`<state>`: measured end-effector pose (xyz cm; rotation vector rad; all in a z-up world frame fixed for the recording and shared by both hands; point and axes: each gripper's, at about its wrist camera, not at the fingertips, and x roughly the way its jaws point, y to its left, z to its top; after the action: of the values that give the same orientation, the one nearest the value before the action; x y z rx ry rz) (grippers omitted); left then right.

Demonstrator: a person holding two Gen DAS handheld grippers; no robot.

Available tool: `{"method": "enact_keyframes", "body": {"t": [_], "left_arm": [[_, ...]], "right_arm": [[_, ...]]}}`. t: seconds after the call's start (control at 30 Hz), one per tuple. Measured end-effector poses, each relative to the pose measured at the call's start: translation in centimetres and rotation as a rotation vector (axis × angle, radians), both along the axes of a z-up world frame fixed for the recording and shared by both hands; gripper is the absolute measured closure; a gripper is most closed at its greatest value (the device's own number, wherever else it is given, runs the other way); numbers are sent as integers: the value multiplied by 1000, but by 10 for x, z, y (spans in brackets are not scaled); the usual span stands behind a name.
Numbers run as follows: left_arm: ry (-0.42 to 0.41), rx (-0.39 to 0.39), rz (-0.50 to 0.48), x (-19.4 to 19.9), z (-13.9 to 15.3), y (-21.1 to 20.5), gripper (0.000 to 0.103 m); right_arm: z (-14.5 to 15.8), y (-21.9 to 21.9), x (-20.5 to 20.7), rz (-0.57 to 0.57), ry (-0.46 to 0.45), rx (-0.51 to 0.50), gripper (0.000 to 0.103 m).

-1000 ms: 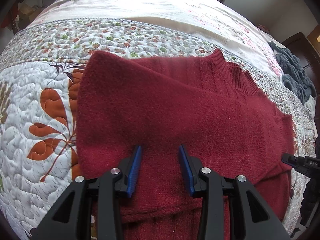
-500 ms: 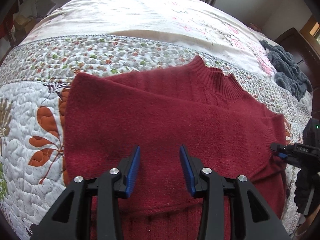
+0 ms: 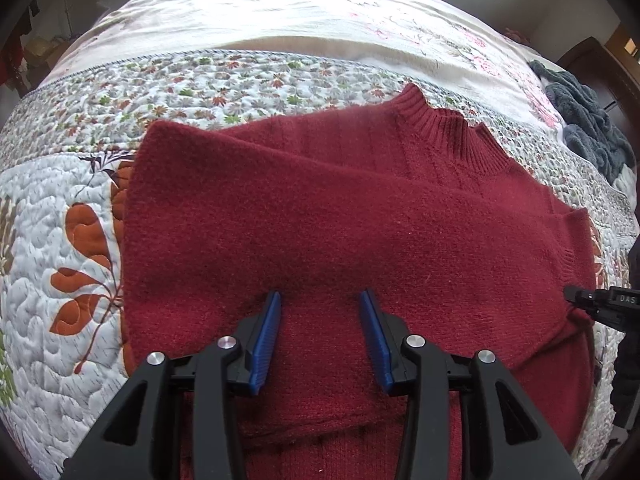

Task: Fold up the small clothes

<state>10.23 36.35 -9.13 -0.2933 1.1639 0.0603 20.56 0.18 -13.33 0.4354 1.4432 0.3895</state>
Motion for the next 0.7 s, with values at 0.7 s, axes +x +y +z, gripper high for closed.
{"method": "enact_keyframes", "body": {"t": [0.7], "left_arm": [[9,15,-9,-22,1,-17,55]], "right_arm": [[11,12,-11,115,-113,-160,87]]}}
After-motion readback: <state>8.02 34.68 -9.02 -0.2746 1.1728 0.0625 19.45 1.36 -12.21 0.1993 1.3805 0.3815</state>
